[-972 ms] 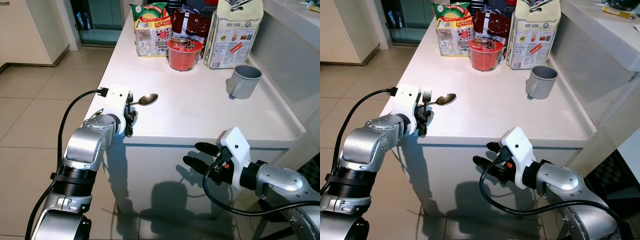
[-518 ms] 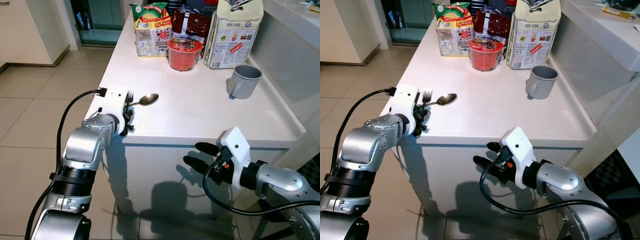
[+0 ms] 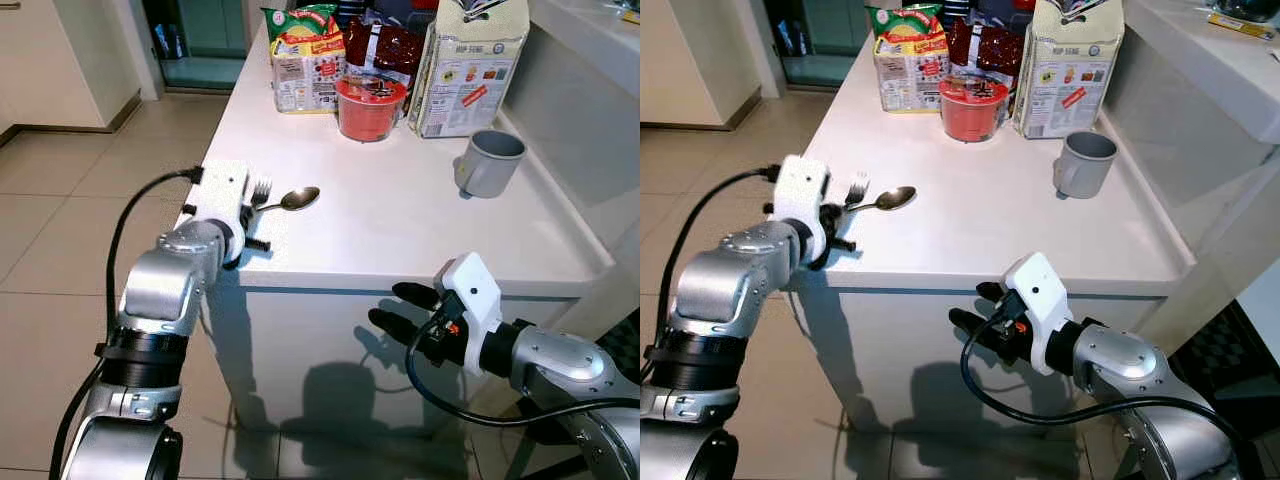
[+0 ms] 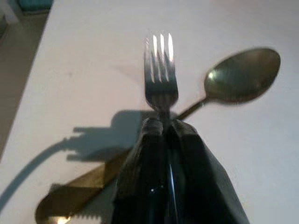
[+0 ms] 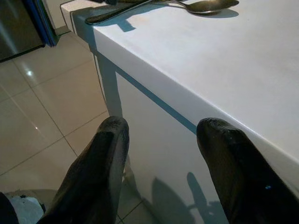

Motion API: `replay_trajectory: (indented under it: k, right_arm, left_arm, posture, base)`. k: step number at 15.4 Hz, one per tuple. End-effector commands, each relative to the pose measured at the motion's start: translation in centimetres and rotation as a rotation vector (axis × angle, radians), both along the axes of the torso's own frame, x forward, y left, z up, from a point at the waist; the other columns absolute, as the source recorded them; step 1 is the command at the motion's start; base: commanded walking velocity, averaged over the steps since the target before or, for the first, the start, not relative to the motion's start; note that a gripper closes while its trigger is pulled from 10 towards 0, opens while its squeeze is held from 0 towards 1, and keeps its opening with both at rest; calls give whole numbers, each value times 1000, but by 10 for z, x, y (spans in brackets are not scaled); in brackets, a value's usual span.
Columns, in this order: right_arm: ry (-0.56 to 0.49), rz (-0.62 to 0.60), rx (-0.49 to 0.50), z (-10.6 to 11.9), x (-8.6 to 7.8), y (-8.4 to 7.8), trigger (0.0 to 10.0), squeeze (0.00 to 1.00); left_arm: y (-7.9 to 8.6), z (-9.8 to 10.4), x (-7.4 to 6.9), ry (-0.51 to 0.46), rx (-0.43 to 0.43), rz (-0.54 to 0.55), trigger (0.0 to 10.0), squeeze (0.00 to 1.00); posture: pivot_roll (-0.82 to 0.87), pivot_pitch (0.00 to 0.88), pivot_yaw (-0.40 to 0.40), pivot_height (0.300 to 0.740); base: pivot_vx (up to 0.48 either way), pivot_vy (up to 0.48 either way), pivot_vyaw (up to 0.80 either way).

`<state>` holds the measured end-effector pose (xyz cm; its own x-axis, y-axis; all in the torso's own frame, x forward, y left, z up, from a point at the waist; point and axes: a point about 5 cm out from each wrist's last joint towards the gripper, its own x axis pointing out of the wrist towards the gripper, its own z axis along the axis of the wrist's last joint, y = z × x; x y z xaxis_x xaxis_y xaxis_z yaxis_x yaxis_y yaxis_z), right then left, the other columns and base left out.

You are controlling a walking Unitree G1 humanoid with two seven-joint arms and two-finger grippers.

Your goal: Setting the table

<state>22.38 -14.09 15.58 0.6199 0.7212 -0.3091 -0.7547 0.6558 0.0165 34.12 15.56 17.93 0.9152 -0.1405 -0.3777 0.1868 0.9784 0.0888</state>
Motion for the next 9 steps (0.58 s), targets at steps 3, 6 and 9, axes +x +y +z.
replay_trajectory:
  k: [3,6,9]
  right_arm:
    - [-20,-22,-7,1,2,-2,10000,0]
    - [-20,-21,-6,0,2,-1,10000,0]
    - [-19,-18,-6,0,3,-1,10000,0]
  left_arm:
    - [0,22,1,-113,-68,-7,0,0]
    - [-1,21,-1,-106,-36,-28,0,0]
    - [-6,18,-4,-89,-19,-52,10000,1000]
  posture:
    - [-87,0,-4,740]
    - [-81,0,-6,740]
    - [-80,0,-7,740]
  base:
    - [0,0,0]
    - [0,0,0]
    - [0,0,0]
